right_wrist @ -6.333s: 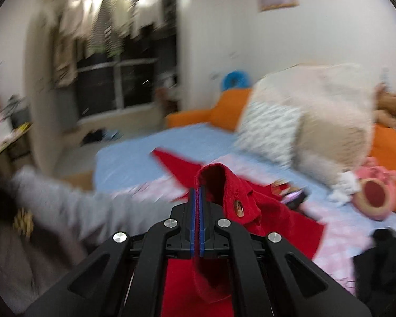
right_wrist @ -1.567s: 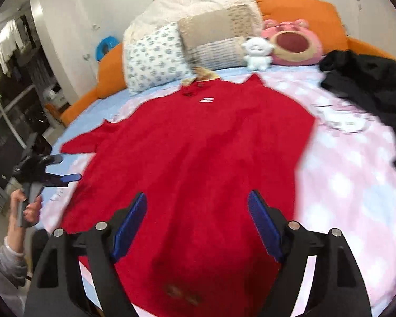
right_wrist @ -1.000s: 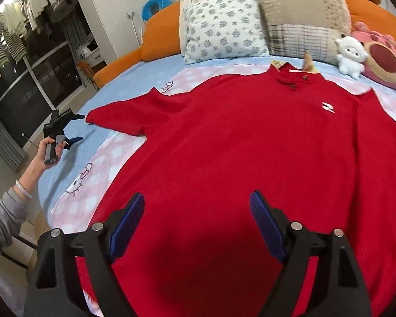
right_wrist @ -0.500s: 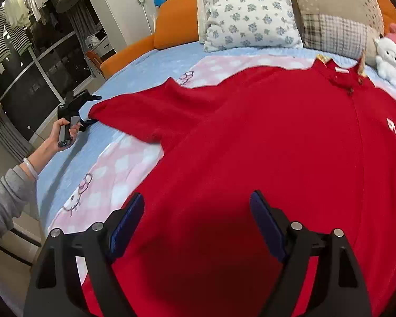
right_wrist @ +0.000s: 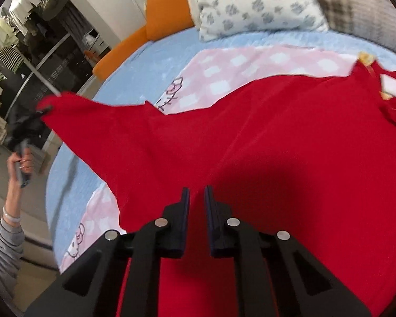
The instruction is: Fold large clothes
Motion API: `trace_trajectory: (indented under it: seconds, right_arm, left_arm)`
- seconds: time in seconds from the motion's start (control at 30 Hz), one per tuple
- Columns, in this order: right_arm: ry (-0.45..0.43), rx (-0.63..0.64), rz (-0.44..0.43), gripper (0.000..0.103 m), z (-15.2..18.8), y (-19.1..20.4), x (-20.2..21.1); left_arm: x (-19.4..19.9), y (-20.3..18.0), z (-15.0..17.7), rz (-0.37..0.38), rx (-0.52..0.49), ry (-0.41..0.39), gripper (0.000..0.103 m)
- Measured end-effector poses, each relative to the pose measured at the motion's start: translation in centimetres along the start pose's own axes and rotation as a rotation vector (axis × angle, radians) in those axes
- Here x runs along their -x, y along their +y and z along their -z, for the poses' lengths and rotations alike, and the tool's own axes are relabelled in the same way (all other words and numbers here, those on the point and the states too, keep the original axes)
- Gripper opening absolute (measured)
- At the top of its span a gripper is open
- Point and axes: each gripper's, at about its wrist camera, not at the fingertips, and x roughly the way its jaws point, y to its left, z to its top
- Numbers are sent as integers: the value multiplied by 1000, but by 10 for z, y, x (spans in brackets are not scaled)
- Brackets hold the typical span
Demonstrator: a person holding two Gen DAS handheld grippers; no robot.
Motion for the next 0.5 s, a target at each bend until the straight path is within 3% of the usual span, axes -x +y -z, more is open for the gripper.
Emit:
trace_trajectory:
  seconds: [0.13,0.27,0.37,0.5]
  right_arm:
    - [68,-14,-12,9,-13,-16,-22]
    - [83,-44,-58,9,-24,-28,-36]
    - [86,-89,-75,2,-31,-37,-48]
    - [63,-128,-94,2,-44,-42,-55]
  left_arm:
    - [22,-105,16,175,-166,45,19]
    - [28,-205,54,356,-350,110,19]
    - [19,-274,101,569,-441,204,19]
    - [7,-334,170,774,-547,331,19]
